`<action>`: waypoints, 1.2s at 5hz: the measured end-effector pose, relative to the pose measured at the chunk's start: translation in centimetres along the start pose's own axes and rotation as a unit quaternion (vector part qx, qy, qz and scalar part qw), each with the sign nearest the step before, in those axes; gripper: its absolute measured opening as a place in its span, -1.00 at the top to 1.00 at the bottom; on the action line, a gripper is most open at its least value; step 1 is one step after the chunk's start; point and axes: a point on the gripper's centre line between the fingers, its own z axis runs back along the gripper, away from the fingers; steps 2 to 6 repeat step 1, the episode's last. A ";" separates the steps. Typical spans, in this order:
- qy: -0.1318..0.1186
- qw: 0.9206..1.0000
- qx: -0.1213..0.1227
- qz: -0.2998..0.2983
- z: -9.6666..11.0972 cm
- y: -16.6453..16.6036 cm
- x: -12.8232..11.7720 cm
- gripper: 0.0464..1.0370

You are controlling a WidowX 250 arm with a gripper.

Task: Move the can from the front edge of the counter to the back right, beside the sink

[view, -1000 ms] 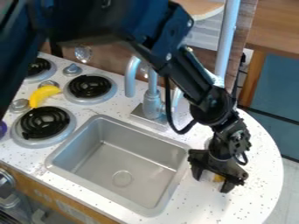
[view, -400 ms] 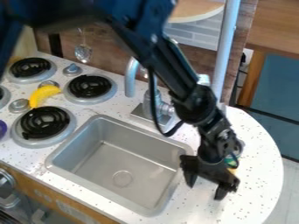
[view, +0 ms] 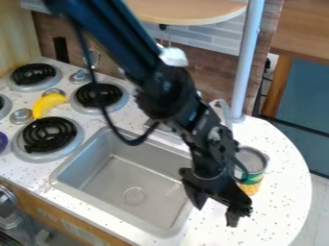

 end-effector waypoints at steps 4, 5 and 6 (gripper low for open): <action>0.029 0.998 -0.014 -0.046 3.4 -0.5 -1.6 -0.92; 0.029 0.998 -0.014 -0.046 3.4 -0.5 -1.6 -0.92; 0.029 0.998 -0.014 -0.046 3.4 -0.5 -1.6 -0.92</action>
